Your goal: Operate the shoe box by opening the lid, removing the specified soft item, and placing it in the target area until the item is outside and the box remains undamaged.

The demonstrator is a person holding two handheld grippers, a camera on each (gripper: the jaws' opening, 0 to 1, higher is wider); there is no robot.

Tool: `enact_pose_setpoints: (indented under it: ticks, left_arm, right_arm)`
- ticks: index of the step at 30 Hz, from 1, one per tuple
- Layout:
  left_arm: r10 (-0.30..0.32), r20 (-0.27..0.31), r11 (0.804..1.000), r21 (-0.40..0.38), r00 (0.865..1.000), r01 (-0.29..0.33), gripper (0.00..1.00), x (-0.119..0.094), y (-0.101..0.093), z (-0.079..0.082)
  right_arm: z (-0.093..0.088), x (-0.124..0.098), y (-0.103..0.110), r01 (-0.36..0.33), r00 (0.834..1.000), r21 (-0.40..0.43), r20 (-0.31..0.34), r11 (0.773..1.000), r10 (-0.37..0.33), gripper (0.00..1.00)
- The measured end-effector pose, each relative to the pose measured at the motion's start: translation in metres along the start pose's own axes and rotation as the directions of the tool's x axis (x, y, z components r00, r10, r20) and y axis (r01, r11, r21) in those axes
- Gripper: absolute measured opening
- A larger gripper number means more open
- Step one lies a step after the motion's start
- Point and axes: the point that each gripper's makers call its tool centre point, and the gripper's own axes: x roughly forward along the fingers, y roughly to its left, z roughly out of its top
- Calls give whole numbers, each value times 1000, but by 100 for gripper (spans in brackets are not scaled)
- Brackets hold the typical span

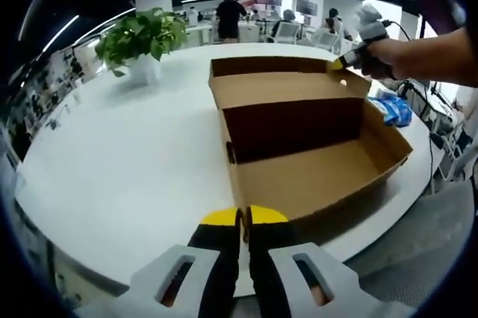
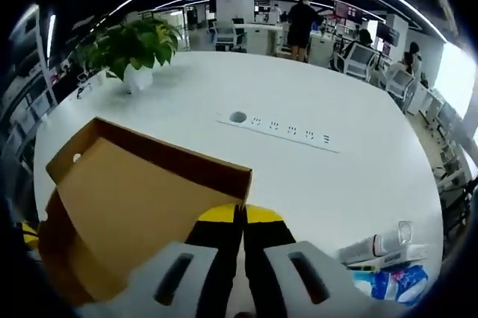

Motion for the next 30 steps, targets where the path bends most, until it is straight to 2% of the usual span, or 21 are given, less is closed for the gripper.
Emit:
enact_pose_setpoints:
  ticks: [3,7,17,24,30]
  left_arm:
    - [10,2,1000,-2,1000,-10,0,0,1,1]
    - [35,5,999,5,999,-35,0,1,0,1]
    - [87,8,996,-4,996,-87,0,0,2,0]
    - [119,8,993,-3,993,-119,0,1,1,1]
    - [132,7,991,-3,991,-132,0,0,2,1]
  right_arm:
    - [5,-8,-1,17,997,17,74,1000,-18,0]
    - [7,-13,-8,28,991,26,129,999,-31,0]
    - [17,-27,-8,1,977,15,215,1000,-5,0]
    - [26,-51,-2,-33,964,-25,263,999,38,0]
    - [29,-77,4,-56,948,-19,312,998,59,0]
